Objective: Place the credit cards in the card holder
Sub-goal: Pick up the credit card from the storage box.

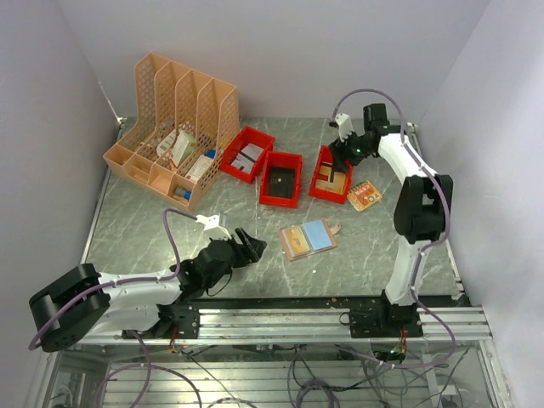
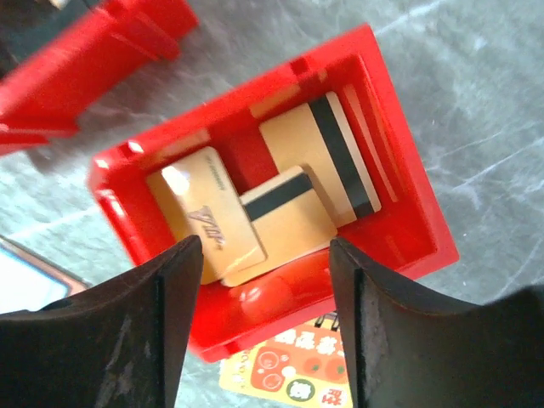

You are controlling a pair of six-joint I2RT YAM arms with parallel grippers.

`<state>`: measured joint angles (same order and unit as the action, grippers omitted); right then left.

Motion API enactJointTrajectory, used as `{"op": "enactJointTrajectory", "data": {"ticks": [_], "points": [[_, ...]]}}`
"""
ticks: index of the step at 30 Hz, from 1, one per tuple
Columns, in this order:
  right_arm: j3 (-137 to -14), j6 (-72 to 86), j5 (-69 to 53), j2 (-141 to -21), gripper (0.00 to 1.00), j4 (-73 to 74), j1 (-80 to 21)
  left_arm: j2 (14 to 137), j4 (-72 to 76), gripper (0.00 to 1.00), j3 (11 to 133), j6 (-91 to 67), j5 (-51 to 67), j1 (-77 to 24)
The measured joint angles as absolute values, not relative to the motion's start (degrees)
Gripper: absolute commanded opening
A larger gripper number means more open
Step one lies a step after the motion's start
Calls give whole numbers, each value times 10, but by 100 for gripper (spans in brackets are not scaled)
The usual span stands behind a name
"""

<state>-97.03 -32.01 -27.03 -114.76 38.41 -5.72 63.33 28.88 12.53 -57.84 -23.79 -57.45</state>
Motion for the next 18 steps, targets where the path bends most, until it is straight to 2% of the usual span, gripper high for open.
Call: {"op": "enactJointTrajectory", "data": {"ticks": [2, 6, 12, 18], "points": [[-1014, -363, -286, -1197, 48, 422, -40, 633, 288, 79, 125, -578, -238, -575], [-1081, -426, -312, -1277, 48, 497, -29, 637, 288, 79, 126, -578, -238, -575], [-1083, -449, -350, -1294, 47, 528, -41, 652, 289, 79, 126, -579, -238, -575], [-1082, -435, -368, -1304, 57, 513, -42, 658, 289, 79, 127, -579, -237, -575]]}}
